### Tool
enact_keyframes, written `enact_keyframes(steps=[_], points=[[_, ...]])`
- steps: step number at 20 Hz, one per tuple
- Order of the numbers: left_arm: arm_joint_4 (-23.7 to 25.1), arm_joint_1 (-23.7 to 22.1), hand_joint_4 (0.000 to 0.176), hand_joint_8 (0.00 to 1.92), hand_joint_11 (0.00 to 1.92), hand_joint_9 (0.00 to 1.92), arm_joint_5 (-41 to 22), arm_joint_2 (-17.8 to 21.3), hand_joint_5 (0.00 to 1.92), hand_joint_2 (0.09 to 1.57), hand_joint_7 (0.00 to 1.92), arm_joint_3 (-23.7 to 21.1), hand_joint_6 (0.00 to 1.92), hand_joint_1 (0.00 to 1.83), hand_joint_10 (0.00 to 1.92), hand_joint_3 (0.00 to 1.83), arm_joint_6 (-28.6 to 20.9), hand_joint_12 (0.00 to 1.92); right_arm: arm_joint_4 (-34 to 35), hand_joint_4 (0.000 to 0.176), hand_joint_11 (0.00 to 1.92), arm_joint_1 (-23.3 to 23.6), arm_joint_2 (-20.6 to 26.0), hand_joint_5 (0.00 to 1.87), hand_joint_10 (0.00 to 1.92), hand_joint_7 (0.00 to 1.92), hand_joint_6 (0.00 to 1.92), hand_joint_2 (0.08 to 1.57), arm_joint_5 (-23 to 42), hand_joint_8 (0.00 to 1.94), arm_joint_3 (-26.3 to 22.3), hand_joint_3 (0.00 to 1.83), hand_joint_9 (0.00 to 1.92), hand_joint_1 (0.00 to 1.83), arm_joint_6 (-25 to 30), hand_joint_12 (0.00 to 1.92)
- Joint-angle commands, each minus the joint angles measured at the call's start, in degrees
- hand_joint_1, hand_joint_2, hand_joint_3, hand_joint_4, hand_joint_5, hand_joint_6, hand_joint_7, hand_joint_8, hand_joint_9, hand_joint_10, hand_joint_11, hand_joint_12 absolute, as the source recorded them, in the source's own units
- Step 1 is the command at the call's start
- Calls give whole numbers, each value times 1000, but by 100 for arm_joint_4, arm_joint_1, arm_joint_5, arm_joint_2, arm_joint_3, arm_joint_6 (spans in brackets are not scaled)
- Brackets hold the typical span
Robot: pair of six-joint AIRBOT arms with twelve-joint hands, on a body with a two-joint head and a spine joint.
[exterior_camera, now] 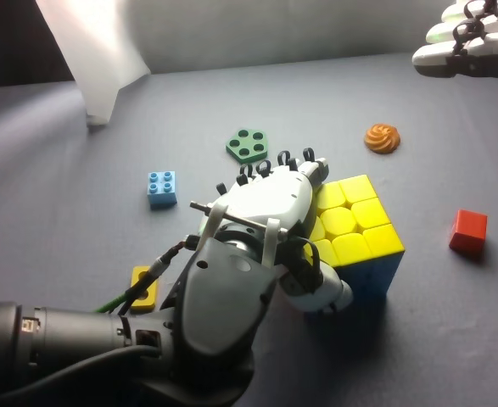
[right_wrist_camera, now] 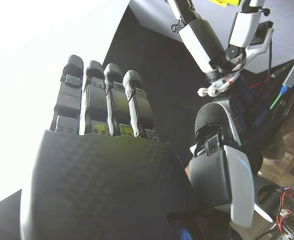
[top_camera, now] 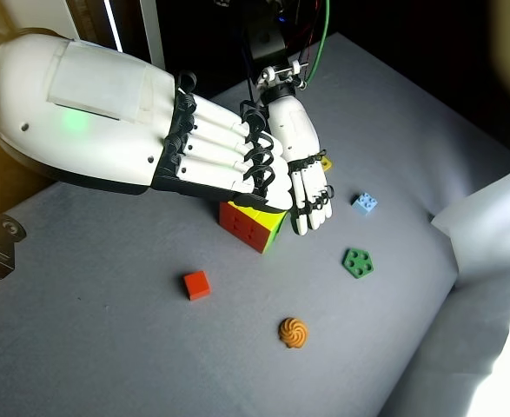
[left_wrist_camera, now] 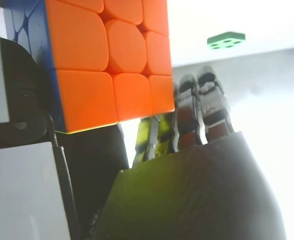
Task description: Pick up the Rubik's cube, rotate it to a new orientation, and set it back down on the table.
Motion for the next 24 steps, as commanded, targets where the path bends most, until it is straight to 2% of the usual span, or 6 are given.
enact_keyframes(steps=[1, 6, 7, 9, 16, 24], points=[[183, -1, 0, 0, 0, 32, -27, -37, 328, 940, 66, -15, 0, 1218, 0, 0, -4, 186, 251, 0, 0, 35, 9, 160, 10, 154, 7, 1249, 76, 6, -3, 1, 102, 0, -8, 258], [235, -7, 0, 28, 90, 495, -27, -26, 544, 1055, 471, -40, 17, 1329, 63, 4, -6, 1079, 247, 0, 0, 34, 8, 126, 0, 118, 0, 1254, 76, 0, -5, 4, 70, 0, -8, 175], [260, -7, 0, 971, 404, 759, -27, -21, 681, 1158, 770, -43, 948, 1352, 1102, 4, -14, 1133, 247, 0, 0, 33, 8, 103, 1, 100, 2, 1257, 76, 1, -5, 3, 50, 0, -8, 103], [315, -7, 0, 1403, 511, 768, -27, 9, 749, 1207, 725, -64, 1083, 1473, 1378, 1, -38, 1617, 247, 0, 0, 33, 7, 87, 0, 76, 0, 1249, 76, 0, -5, 0, 25, 0, -8, 54], [420, 19, 0, 1389, 556, 716, -27, 63, 921, 1195, 728, -116, 850, 1476, 1429, 0, -195, 1779, 188, 0, 9, 32, 6, 85, 4, 63, 10, 1262, 184, 7, -6, 3, 12, 0, -9, 5], [584, -222, 0, 1457, 514, 717, -66, 235, 738, 1226, 675, -275, 1262, 1477, 1480, 0, -300, 1683, 130, 0, 27, 126, 43, 116, 6, 103, 8, 1244, 410, 6, 5, 0, 41, 0, -475, 34]])
